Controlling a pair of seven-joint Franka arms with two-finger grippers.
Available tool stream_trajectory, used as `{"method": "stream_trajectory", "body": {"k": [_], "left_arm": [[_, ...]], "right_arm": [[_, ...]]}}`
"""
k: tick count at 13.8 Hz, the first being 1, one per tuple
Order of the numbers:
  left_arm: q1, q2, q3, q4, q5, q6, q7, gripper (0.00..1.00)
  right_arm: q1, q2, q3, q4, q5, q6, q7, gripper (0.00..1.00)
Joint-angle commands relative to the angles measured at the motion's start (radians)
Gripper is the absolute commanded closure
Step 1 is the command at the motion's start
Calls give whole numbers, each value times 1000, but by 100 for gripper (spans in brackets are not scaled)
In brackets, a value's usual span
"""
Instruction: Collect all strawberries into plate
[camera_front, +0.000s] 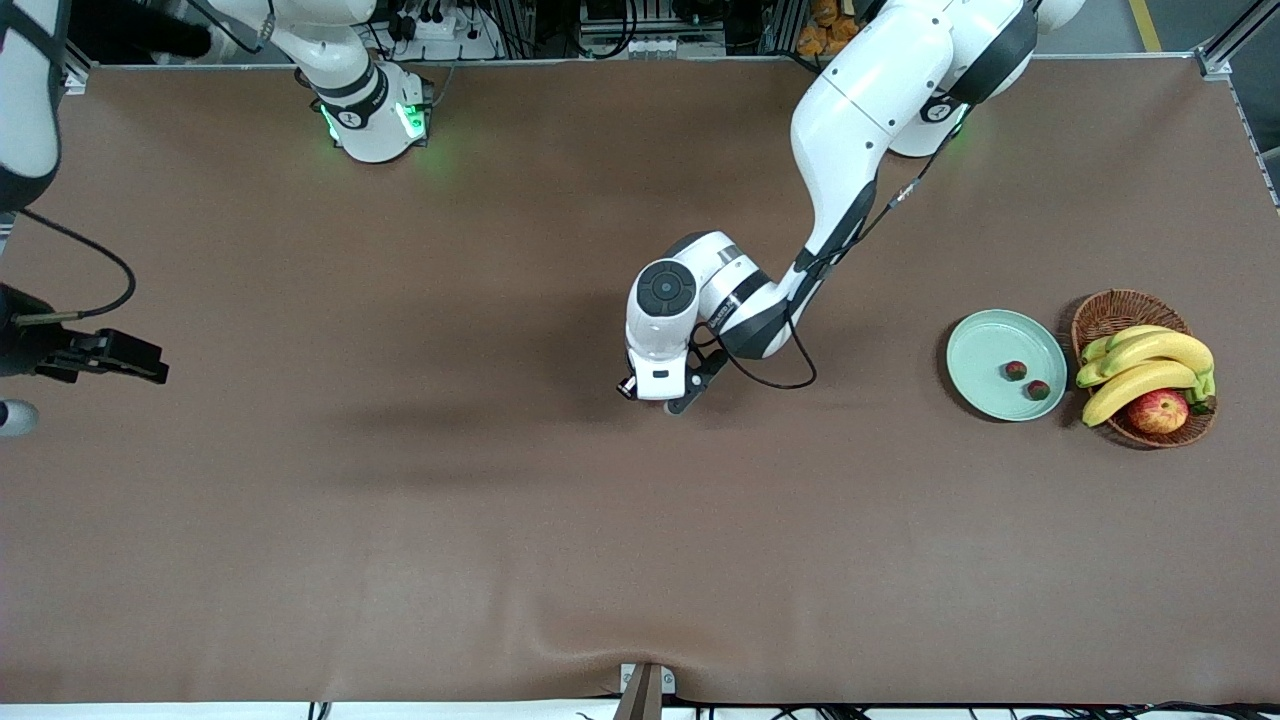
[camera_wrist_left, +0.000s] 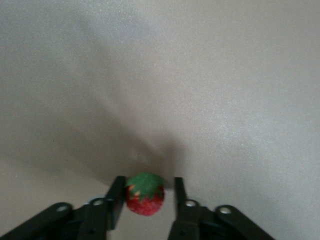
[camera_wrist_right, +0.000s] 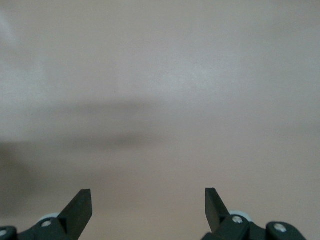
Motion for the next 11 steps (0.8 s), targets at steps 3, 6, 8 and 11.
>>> {"method": "stream_trajectory", "body": {"k": [3, 6, 8, 11], "left_arm": [[-13, 4, 11, 14, 20, -1, -30, 100], [22, -24, 29, 14, 24, -42, -16, 100], [59, -70, 50, 14, 64, -86, 11, 100], [111, -139, 50, 11, 64, -215, 105, 100]], "right_arm": [[-36, -227, -78, -401, 58, 216, -146, 0], [-3, -321, -118, -566, 83, 319, -176, 0], [0, -318, -113, -543, 76, 310, -187, 0], [41, -280, -116, -424, 69, 261, -171, 0]]}}
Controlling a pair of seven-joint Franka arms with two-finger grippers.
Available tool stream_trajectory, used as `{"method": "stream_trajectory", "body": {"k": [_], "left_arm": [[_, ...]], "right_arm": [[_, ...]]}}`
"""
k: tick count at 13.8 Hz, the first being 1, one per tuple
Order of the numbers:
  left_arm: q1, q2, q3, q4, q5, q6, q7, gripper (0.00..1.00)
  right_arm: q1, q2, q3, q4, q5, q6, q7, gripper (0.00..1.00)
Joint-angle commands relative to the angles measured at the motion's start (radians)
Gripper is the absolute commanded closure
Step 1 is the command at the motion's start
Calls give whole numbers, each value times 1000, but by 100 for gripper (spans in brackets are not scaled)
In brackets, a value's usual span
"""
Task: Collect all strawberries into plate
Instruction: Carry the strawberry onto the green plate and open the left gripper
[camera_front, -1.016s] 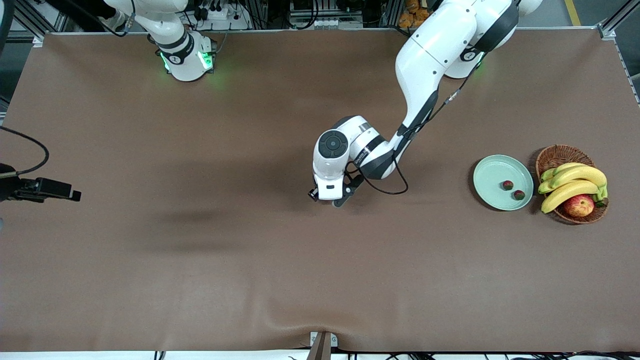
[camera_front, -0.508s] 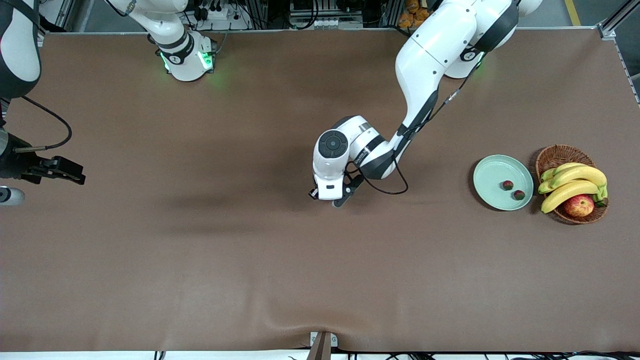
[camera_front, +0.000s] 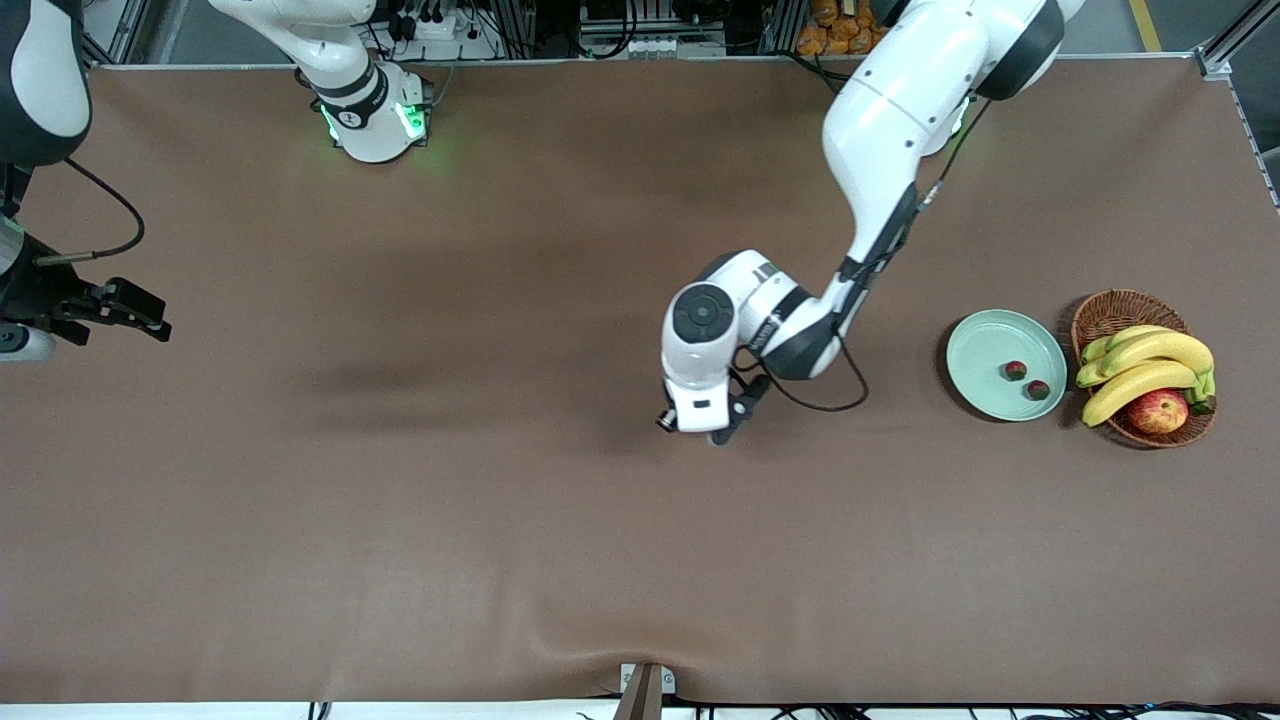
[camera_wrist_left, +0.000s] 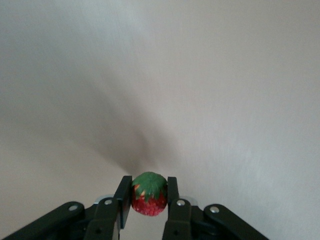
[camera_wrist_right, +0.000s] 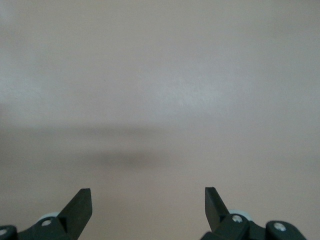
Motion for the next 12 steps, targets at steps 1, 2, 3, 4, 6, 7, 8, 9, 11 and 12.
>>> {"method": "stream_trajectory", "body": {"k": [1, 2, 3, 4, 6, 7, 8, 9, 11, 12], "left_arm": [[44, -89, -1, -28, 20, -122, 64, 100], [69, -120, -1, -47, 18, -132, 94, 100], [107, -152, -1, -80, 20, -138, 127, 100], [142, -188, -1, -119, 18, -138, 165, 100], [220, -235, -2, -189, 20, -138, 264, 100], [257, -254, -2, -218, 20, -138, 318, 100], [288, -272, -2, -244, 20, -138, 360, 100], [319, -290, -2, -272, 20, -138, 403, 100], [381, -323, -4, -326, 20, -136, 504, 100], [409, -335, -4, -350, 20, -136, 553, 100]], "right_arm": [[42, 12, -20, 57, -1, -29, 2, 0], [76, 12, -55, 57, -1, -31, 1, 0], [96, 12, -83, 57, -1, -32, -2, 0], [95, 15, -86, 57, -1, -32, -10, 0], [76, 21, -83, 50, 4, -32, -10, 0], [73, 21, -83, 48, 4, -32, -10, 0], [73, 20, -81, 48, 4, -37, -7, 0], [76, 20, -81, 46, 4, -46, -2, 0], [79, 20, -83, 48, 4, -44, -2, 0], [82, 20, -83, 50, 2, -46, -2, 0]]}}
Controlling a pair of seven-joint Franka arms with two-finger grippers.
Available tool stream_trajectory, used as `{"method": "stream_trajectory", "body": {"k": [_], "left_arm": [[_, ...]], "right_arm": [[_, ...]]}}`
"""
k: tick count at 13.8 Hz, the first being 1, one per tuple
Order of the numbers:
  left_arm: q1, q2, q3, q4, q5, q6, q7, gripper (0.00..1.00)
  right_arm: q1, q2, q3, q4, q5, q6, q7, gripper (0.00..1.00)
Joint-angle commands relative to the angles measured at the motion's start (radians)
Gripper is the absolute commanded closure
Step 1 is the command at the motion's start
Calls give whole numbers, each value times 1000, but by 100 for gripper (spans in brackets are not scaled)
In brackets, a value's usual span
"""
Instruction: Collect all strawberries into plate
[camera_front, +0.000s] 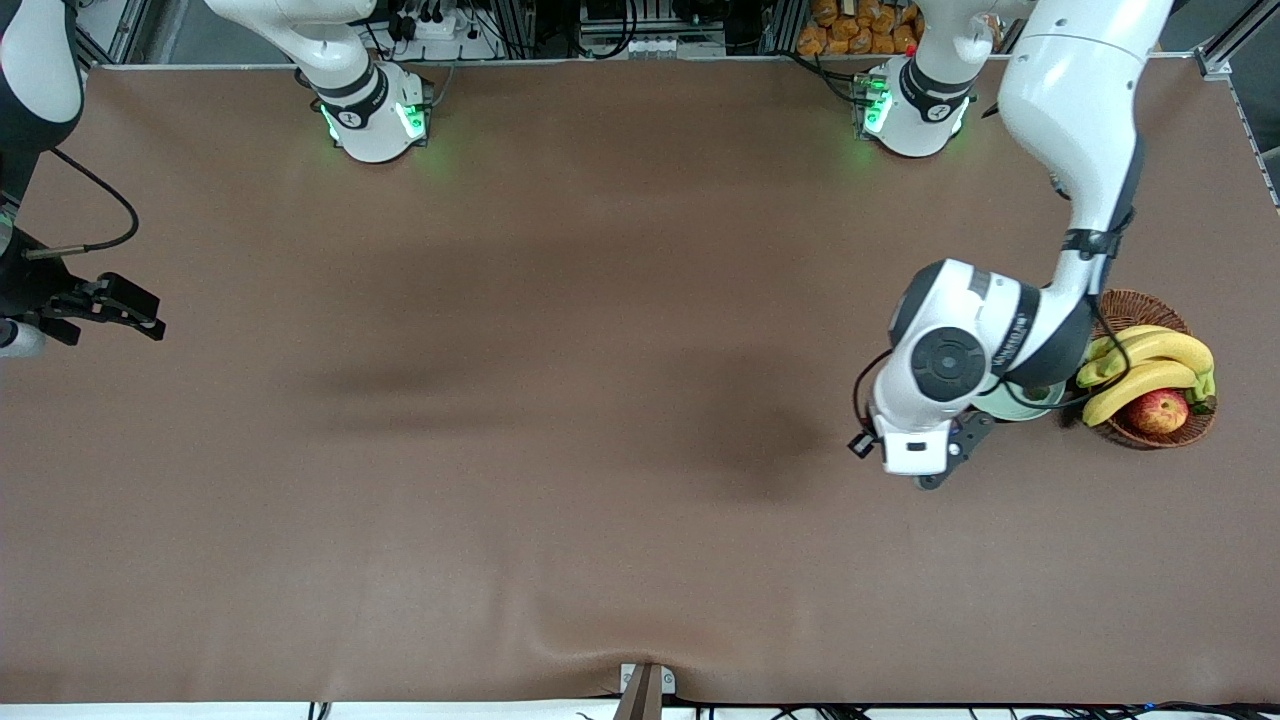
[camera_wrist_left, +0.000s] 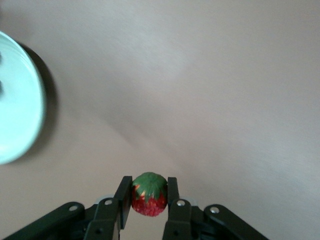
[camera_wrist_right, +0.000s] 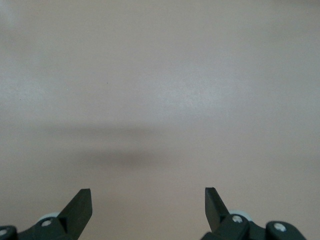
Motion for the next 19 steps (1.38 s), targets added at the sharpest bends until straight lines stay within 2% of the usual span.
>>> {"method": "stream_trajectory", "body": {"k": [1, 5, 8, 11, 13, 16, 17, 18, 19], "left_arm": [[70, -80, -10, -120, 15, 7, 121, 100], [172, -143, -12, -229, 17, 21, 304, 100], [219, -129, -10, -280, 18, 25, 378, 100], [262, -103, -10, -289, 51, 51, 426, 100], [284, -79, -10, -291, 52, 53, 450, 100], [314, -63, -10, -301, 54, 53, 521, 100], [328, -63, -10, -303, 54, 53, 535, 81], [330, -65, -10, -301, 54, 53, 536, 24], [324, -68, -10, -298, 58, 53, 535, 0]], "right_arm": [[2, 2, -1, 15, 1, -14, -6, 0], [-15, 6, 11, 22, -3, -26, -6, 0], [-15, 23, 10, 62, -9, -29, 2, 0], [-16, 15, 8, 80, -11, -64, 2, 0], [-28, 20, 7, 134, 10, -180, -27, 0], [-18, 28, 15, 189, -2, -179, -35, 0], [-18, 29, 16, 211, -3, -186, -35, 0], [-21, 29, 15, 218, -6, -187, -38, 0], [-22, 25, 15, 223, -3, -189, -40, 0]]}}
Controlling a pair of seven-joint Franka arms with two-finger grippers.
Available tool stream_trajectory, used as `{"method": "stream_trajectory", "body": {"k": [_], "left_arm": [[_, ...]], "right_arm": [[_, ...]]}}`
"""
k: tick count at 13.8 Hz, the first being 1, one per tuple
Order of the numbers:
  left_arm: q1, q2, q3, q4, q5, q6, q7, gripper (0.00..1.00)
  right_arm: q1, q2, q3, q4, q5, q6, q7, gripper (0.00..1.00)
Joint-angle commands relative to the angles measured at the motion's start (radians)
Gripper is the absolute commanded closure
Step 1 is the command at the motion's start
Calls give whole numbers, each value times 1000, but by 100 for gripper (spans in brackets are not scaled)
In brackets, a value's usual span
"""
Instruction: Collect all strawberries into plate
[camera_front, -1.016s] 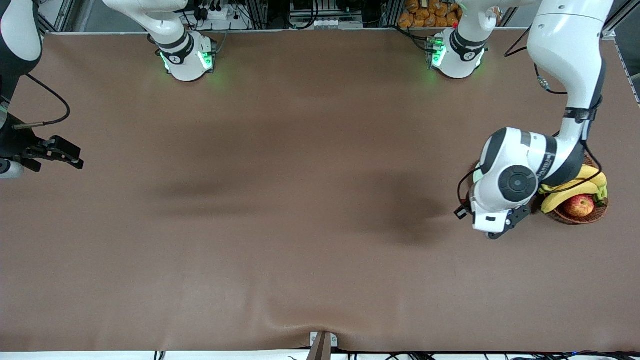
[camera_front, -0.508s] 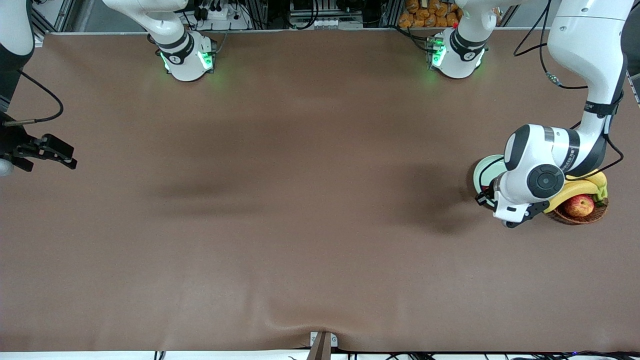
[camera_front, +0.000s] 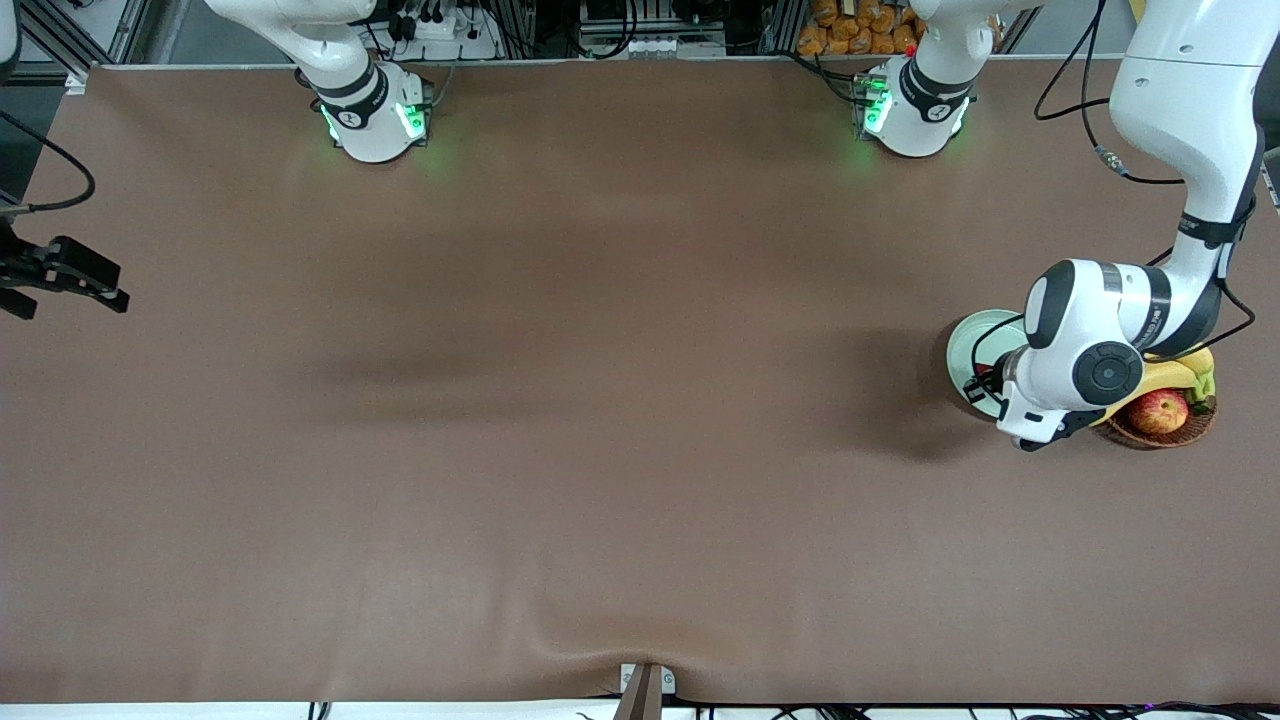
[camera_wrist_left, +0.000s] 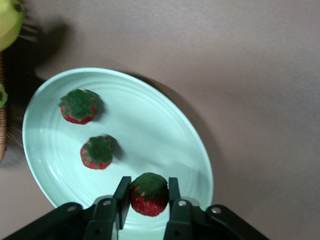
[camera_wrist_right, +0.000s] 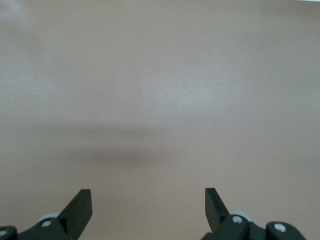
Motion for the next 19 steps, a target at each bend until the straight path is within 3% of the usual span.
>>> {"method": "stream_trajectory", "body": {"k": [1, 6, 9, 14, 17, 19], "left_arm": [[3, -26, -15, -7, 26, 10, 6, 0], [6, -175, -44, 34, 14, -39, 25, 0], [12, -273, -105, 65, 2, -114, 25, 0], [14, -480, -182, 66, -136, -241, 75, 0], [-58, -551, -159, 71, -213, -286, 136, 0], [-151, -551, -82, 112, -215, -328, 185, 0]], "right_arm": [[-9, 17, 9, 53, -10, -28, -15, 0], [-14, 16, 7, 52, -21, -50, -19, 0], [-14, 16, 7, 52, -18, -51, -14, 0], [-21, 17, 6, 52, -13, -57, -16, 0], [-20, 16, 4, 50, -11, -124, -21, 0], [-21, 14, 4, 46, -5, -182, -21, 0]]}}
